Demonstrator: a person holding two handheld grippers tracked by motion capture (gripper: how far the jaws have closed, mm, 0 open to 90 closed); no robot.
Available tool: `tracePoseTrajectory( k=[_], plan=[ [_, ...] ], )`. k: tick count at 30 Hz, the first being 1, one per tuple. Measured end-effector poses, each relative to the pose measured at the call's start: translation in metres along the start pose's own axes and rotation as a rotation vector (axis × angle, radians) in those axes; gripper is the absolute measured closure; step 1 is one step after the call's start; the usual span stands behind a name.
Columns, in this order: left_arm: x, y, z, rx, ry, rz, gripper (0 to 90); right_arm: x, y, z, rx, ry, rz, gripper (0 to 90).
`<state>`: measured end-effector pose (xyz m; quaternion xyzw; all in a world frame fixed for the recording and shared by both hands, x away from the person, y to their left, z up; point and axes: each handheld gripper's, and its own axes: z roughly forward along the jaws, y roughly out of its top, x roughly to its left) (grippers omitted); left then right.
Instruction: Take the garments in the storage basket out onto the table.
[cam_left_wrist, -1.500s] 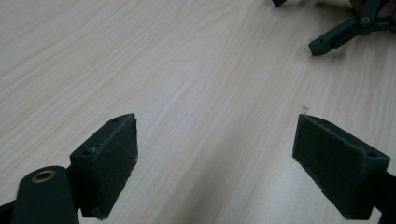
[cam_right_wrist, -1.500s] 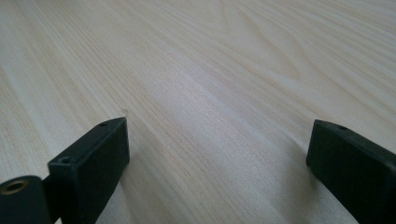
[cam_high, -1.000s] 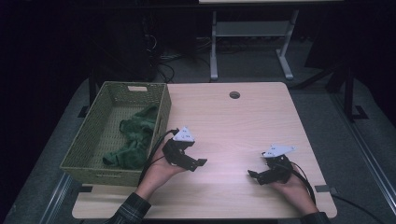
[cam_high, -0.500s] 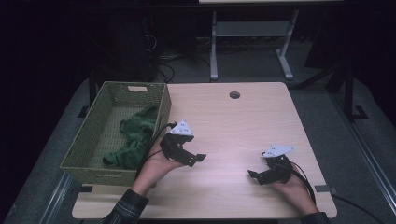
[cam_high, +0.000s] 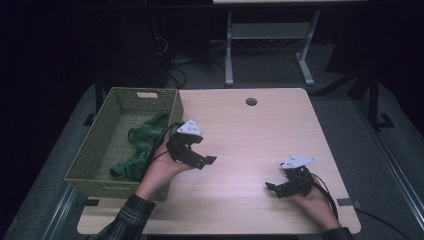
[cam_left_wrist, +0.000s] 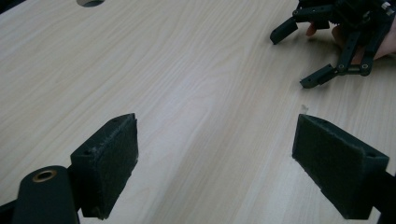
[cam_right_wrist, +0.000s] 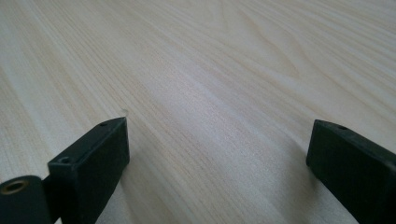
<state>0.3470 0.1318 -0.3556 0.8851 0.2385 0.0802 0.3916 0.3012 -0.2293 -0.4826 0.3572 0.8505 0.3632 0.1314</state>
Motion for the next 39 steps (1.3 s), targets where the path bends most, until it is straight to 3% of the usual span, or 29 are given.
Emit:
tracePoseTrajectory(
  k=[8,28,39],
  plan=[
    [0.009,0.006,-0.01,0.012,0.023,-0.002,13.9,0.0,0.0,0.0,0.0,0.0,0.0,5.7],
    [0.047,-0.002,-0.038,0.048,0.106,-0.057,14.6,0.0,0.0,0.0,0.003,-0.001,0.008,5.6],
    [0.066,-0.004,-0.054,0.06,0.146,-0.068,22.7,0.0,0.0,0.0,0.003,-0.001,0.008,5.6]
  ],
)
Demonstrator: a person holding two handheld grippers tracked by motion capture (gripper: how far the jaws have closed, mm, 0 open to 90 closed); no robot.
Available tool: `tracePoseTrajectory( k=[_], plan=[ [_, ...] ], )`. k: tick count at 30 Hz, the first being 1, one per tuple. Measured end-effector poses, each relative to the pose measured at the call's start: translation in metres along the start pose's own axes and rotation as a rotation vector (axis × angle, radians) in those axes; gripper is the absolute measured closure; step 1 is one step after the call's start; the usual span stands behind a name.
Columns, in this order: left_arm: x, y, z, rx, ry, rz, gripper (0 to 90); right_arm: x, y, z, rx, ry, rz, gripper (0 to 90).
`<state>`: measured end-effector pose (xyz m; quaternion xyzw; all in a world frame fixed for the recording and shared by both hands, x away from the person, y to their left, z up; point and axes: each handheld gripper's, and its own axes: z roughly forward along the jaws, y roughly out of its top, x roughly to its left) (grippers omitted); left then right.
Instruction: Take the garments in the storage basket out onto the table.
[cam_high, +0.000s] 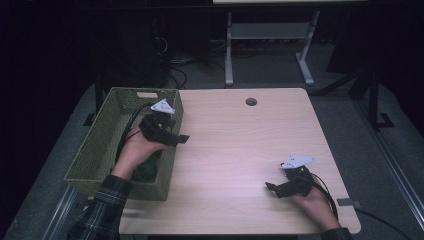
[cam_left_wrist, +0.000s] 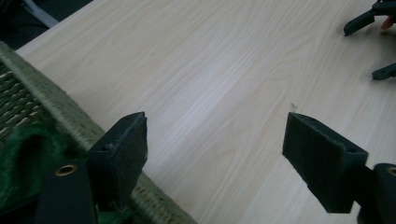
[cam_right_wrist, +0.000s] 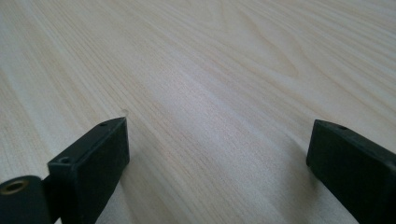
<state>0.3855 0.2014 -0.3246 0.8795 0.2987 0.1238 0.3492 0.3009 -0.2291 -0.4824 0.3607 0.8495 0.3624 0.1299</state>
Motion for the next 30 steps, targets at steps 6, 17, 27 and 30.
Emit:
tracePoseTrajectory(
  k=[6,17,27,30],
  plan=[
    [0.016,-0.006,-0.01,-0.002,0.021,-0.024,27.4,0.0,0.0,0.0,0.0,0.0,-0.001,5.6],
    [0.041,-0.028,-0.024,0.024,0.071,-0.079,37.3,0.0,0.0,0.0,0.001,0.0,0.001,5.6],
    [0.06,-0.049,-0.031,0.043,0.112,-0.122,43.7,0.0,0.0,0.0,0.001,-0.001,0.002,5.6],
    [0.065,-0.055,-0.032,0.051,0.119,-0.131,45.5,0.0,0.0,0.0,0.001,-0.002,0.001,5.7]
  ],
)
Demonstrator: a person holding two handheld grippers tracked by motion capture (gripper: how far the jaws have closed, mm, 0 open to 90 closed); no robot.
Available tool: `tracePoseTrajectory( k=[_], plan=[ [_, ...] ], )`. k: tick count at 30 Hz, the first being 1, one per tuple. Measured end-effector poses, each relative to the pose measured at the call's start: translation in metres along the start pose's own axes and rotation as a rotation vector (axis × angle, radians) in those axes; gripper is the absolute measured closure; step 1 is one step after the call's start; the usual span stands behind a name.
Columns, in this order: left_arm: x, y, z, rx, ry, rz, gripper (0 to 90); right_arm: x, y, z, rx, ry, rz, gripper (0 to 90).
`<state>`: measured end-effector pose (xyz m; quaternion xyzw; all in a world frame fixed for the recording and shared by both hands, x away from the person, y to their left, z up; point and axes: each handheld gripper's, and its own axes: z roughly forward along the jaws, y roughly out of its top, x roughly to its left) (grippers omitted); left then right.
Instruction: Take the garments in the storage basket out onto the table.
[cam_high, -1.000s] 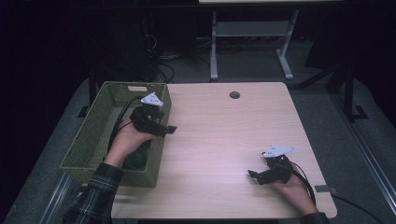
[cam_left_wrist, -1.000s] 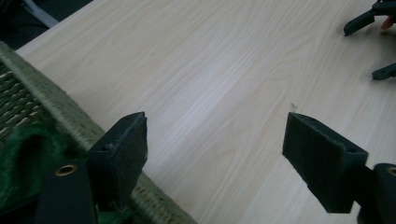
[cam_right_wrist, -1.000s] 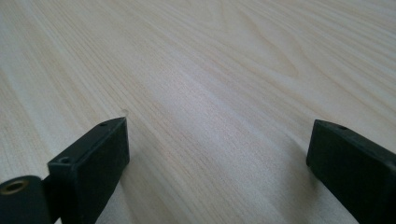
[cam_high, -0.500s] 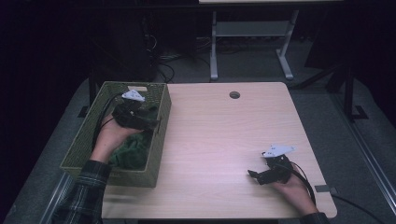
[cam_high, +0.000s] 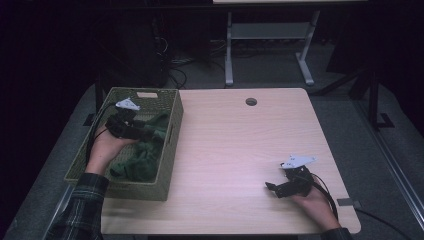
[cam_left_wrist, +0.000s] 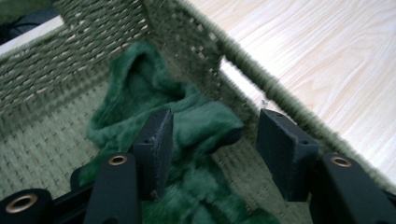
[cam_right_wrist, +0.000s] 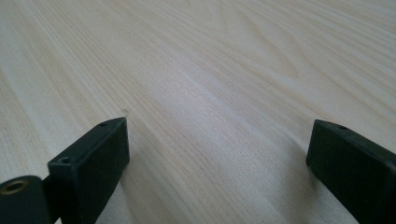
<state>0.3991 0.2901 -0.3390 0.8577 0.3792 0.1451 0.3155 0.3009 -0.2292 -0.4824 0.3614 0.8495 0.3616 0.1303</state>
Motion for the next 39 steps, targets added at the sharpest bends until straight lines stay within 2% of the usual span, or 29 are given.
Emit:
tracePoseTrajectory(
  k=[10,21,23,34,39],
  plan=[
    [0.021,-0.022,0.008,0.023,0.019,-0.058,45.0,0.0,0.0,0.0,-0.001,0.0,-0.004,5.7],
    [0.036,-0.043,0.023,0.066,0.023,-0.11,42.1,0.0,0.0,0.0,-0.001,-0.001,-0.003,5.6],
    [0.037,-0.046,0.025,0.083,0.024,-0.11,41.7,0.0,0.0,0.0,-0.001,-0.001,-0.003,5.6],
    [0.041,-0.052,0.038,0.103,0.008,-0.127,41.6,0.0,0.0,0.0,-0.001,-0.001,-0.003,5.6],
    [0.041,-0.053,0.041,0.104,-0.012,-0.12,46.8,0.0,0.0,0.0,0.0,0.0,-0.003,5.7]
  ],
)
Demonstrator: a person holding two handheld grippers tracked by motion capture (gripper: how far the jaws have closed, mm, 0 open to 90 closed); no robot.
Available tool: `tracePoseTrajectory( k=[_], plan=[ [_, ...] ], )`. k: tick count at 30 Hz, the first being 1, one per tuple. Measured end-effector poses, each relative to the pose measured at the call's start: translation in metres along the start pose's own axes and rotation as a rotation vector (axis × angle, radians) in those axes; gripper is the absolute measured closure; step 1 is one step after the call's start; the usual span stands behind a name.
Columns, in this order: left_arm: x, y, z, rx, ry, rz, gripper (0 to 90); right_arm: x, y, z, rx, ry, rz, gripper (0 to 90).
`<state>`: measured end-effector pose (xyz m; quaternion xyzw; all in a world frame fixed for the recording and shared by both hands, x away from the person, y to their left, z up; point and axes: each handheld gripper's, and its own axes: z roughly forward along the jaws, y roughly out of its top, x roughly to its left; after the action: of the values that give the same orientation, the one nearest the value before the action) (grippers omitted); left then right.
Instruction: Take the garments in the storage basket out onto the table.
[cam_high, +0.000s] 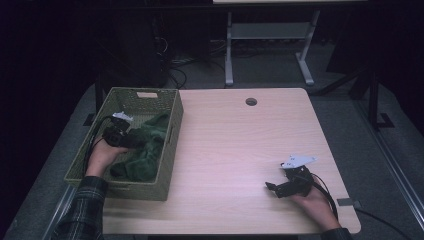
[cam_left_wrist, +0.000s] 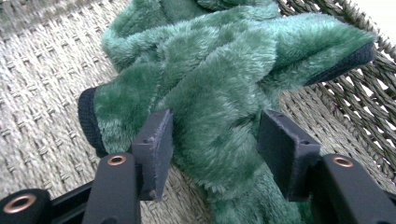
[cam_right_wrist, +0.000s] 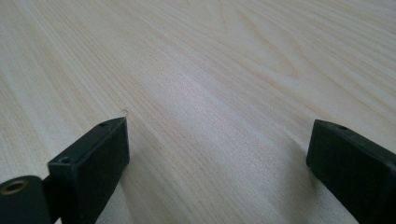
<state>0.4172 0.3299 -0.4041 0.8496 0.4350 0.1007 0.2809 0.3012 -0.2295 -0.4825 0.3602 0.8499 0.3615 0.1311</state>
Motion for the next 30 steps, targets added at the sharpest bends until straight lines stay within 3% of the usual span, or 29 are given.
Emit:
tracePoseTrajectory(
  k=[5,7,9,17,30],
  plan=[
    [-0.003,0.001,0.001,0.003,-0.019,0.001,68.5,0.0,0.0,0.0,0.0,0.0,-0.001,5.7],
    [-0.003,0.001,0.001,0.012,-0.031,-0.019,78.8,0.0,0.0,0.0,0.001,0.0,0.0,5.7],
    [-0.004,0.003,-0.001,0.02,-0.038,-0.019,84.0,0.0,0.0,0.0,0.001,0.0,-0.001,5.7],
    [-0.01,0.009,-0.021,-0.018,-0.065,-0.048,86.6,0.0,0.0,0.0,0.001,0.0,0.0,5.7],
    [-0.018,0.025,-0.057,-0.114,-0.064,-0.046,87.0,0.0,0.0,0.0,-0.001,0.0,0.0,5.7]
  ],
)
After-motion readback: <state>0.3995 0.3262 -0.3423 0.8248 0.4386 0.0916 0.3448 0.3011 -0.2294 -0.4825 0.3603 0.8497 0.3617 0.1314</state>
